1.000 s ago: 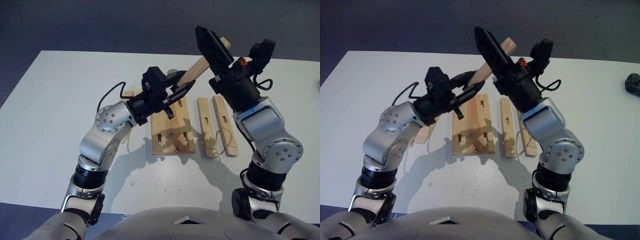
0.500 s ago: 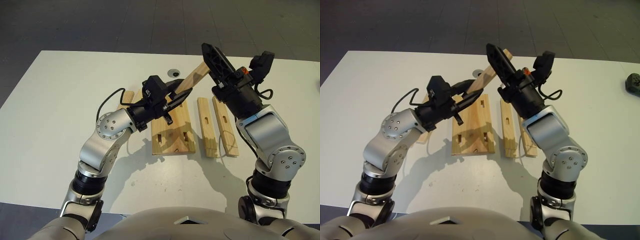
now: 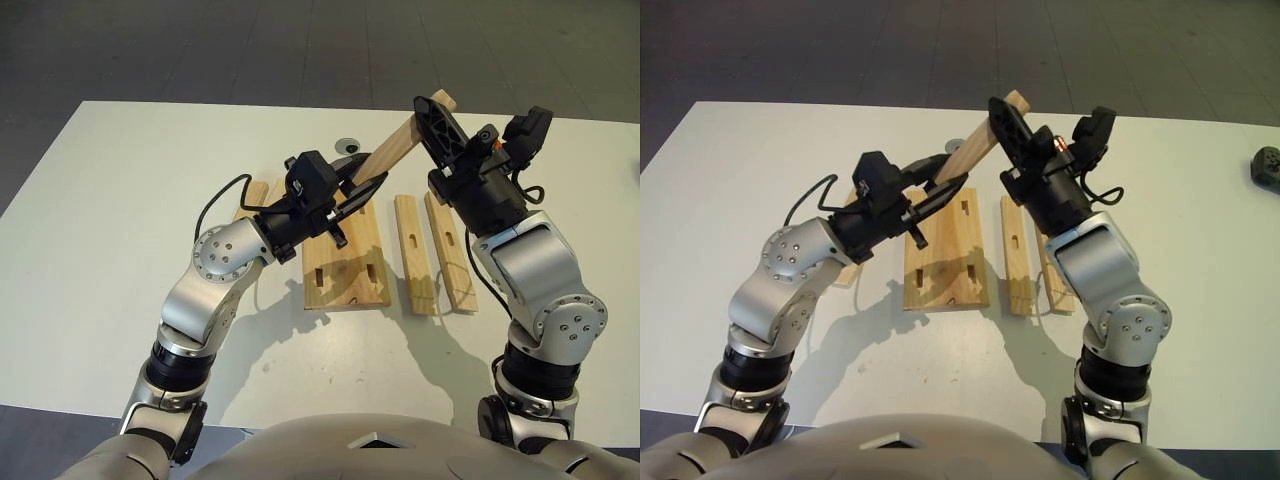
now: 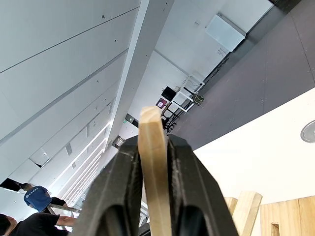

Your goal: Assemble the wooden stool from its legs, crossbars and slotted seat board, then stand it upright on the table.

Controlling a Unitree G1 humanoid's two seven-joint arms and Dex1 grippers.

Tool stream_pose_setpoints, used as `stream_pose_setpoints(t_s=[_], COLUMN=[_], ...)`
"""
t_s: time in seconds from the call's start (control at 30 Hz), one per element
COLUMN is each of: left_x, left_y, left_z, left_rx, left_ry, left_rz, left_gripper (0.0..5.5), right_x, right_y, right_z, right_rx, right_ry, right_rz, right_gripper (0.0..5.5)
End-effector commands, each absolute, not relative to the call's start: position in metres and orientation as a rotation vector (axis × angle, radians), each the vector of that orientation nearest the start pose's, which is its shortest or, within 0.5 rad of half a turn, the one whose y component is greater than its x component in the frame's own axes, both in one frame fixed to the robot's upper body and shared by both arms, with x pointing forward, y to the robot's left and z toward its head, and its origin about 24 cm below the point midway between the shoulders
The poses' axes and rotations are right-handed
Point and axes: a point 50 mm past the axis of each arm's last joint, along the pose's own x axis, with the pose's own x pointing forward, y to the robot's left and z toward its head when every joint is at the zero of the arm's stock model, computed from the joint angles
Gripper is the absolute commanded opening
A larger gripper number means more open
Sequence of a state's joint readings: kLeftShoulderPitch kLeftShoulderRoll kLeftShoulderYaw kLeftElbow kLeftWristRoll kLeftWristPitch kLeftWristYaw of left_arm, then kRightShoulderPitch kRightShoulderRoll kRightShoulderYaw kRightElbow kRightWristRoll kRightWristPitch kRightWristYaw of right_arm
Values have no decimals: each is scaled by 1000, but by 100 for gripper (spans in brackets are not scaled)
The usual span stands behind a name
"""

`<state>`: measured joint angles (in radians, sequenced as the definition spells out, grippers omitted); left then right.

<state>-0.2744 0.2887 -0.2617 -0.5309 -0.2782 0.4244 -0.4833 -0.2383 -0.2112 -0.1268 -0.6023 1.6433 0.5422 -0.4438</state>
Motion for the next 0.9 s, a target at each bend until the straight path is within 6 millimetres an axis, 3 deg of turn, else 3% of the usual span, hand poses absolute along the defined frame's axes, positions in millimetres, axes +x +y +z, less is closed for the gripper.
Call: stream_pose_setpoints(t_s=[0.03,0.2,0.27,0.37,0.43,0.57,0.7,0.9], left_x=[242,244,245,247,255,265,280,281], left_y=[78,81,84,95,113,141,172,179], left_z=[160,155,155,160,158,166,163,150], left_rx=[176,171,116,-99,-257,-404,-378,-352], left_ry=[-203,-182,-155,-112,-59,-66,-82,-71], left_rz=[-921,-899,-901,-877,-812,-676,-375,-229], left_gripper=[129,129,181,237,265,335,395,490], right_x=[233,238,241,248,250,245,235,230], right_y=[-131,-138,-144,-161,-173,-184,-190,-189], right_z=[209,210,210,209,204,183,149,124], right_rx=[1097,1063,1013,911,824,605,457,347], right_ry=[4,-33,-72,-140,-159,-131,-57,-43], right_rz=[589,551,497,376,291,194,119,70], right_gripper=[52,52,47,42,42,42,42,42])
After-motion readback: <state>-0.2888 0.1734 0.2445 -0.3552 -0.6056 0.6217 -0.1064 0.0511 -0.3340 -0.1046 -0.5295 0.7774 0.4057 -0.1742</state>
